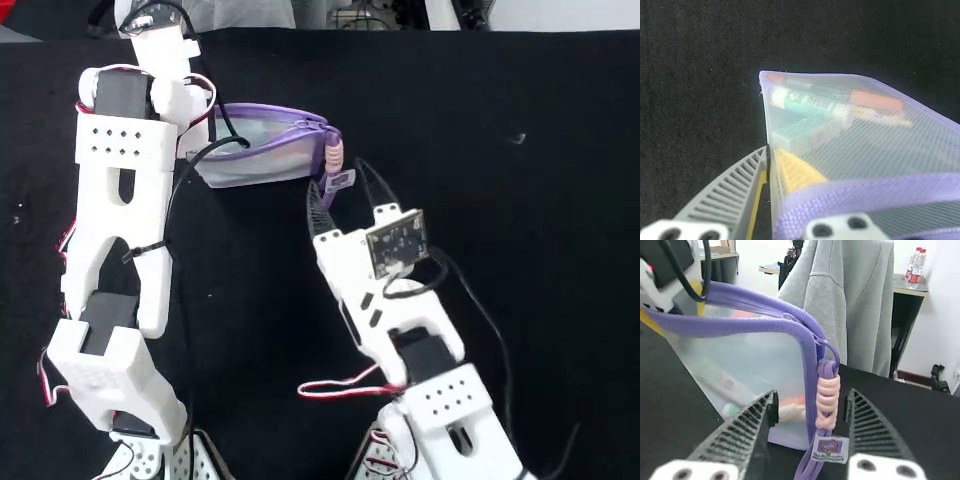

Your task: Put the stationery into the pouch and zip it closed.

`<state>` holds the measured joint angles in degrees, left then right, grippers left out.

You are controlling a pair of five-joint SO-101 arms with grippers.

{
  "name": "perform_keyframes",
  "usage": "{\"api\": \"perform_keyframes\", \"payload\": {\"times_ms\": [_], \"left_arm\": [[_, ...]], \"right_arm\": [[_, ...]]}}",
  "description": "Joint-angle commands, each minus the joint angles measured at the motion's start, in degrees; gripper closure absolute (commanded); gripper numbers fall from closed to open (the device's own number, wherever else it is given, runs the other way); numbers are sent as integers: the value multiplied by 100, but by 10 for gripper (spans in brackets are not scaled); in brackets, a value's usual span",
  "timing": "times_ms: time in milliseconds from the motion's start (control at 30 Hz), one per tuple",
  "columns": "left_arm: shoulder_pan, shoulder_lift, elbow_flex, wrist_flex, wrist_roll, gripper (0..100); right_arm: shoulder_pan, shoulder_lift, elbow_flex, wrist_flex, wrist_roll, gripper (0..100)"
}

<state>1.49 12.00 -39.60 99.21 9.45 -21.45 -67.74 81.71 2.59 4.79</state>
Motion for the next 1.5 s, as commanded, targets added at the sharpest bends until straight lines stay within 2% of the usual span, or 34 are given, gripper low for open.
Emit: {"api": "perform_keyframes", "payload": {"times_ms": [0, 200, 333, 700, 933, 1467], "left_arm": [[-110, -202, -22, -9, 35, 973], [-110, -202, -22, -9, 35, 973], [-110, -202, -22, -9, 35, 973], [-119, -202, -22, -9, 35, 973], [-119, -193, 22, -9, 35, 973], [-119, -202, 127, -53, 35, 973]], "right_arm": [[114, 804, -400, -800, 62, 787], [273, 2440, -1191, -1125, 62, 787], [273, 2905, -1525, -1275, 70, 787], [492, 2914, -1130, -1618, 114, 788], [615, 2914, -1130, -1600, 114, 962], [580, 2536, -980, -1574, 114, 987]]}}
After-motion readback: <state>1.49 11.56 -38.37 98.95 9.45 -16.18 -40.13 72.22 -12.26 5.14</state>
